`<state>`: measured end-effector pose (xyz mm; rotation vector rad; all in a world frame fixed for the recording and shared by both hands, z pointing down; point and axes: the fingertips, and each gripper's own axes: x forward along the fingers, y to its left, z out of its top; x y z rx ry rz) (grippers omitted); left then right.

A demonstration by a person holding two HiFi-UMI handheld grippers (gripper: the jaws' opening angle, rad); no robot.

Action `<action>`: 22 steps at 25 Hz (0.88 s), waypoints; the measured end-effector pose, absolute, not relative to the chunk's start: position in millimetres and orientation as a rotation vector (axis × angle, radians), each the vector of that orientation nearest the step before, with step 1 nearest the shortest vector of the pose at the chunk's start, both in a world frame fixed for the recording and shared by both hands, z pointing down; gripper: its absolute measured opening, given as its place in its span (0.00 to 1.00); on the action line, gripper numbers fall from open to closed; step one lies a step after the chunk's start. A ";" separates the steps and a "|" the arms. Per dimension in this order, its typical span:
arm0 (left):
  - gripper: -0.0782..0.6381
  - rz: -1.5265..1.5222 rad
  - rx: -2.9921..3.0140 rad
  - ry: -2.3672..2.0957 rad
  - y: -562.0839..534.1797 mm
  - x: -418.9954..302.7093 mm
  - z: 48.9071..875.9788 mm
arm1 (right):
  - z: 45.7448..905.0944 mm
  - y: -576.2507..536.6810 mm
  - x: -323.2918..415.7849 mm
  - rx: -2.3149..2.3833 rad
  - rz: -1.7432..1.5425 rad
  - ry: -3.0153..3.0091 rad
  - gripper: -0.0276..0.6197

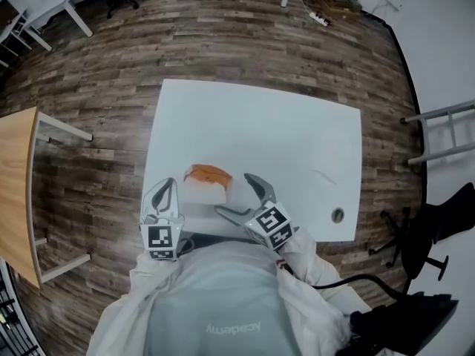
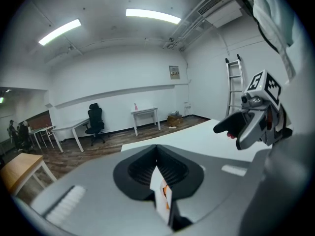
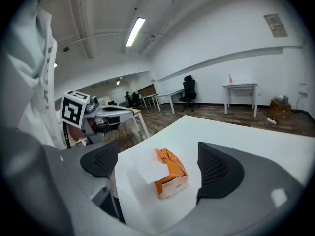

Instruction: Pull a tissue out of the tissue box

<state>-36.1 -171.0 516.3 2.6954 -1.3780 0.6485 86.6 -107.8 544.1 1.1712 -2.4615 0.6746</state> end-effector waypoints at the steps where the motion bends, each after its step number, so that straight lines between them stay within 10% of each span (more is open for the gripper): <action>1: 0.11 0.647 2.687 -1.390 -170.7 -38.9 515.9 | 545.9 -106.4 80.6 1.128 0.640 -2.455 0.83; 22: 0.11 0.617 2.540 -1.537 -151.1 -83.5 529.3 | 612.7 -88.3 31.9 0.689 0.302 -2.233 0.91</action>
